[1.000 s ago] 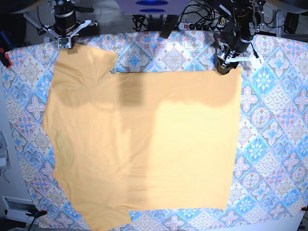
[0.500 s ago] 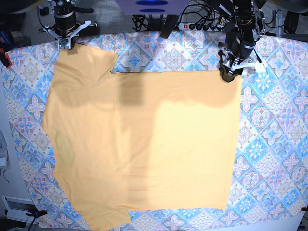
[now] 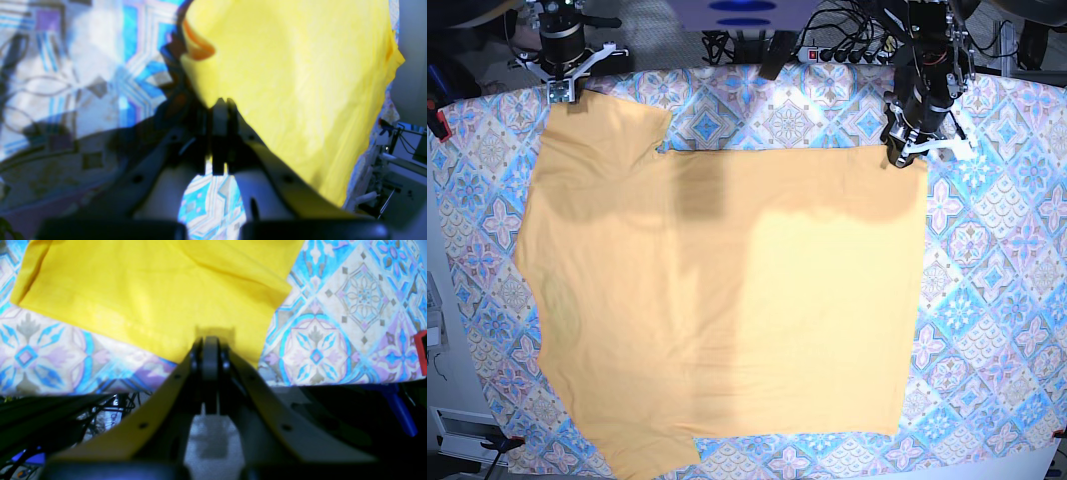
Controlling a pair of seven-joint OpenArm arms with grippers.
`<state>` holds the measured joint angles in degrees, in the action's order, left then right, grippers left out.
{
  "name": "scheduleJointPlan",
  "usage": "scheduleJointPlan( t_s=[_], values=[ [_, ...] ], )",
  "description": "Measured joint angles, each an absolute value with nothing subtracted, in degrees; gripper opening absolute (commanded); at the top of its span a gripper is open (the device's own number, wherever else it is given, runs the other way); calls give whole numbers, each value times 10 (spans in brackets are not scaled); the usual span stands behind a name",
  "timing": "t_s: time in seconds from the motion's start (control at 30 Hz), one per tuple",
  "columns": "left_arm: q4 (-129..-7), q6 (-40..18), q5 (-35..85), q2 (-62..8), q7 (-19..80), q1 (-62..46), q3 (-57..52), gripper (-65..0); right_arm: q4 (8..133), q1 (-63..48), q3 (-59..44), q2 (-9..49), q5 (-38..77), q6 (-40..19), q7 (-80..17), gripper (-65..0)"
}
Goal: Fold the T-shirt properly
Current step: 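Lower both grippers onto the shirt's shoulder edge and grasp it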
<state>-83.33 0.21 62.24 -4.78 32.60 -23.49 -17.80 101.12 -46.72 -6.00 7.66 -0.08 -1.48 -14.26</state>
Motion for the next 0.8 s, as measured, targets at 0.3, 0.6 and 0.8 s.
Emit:
scheduleJointPlan(
  t_s=[0.3,0.6,0.8],
  values=[
    [-836,-4,630,-48,326,-256,-178,-650,997,-418,-149,68,19,-10,-255,-551],
    [-837,-7,631,-49,326,-258,-178,-650,992,-410,-170,89,274,-8,-260,-458],
    [-837,-7,631,-49,328,-258,-178,-650,956,-363,-173,100,368,-7,-307,-451]
  ],
)
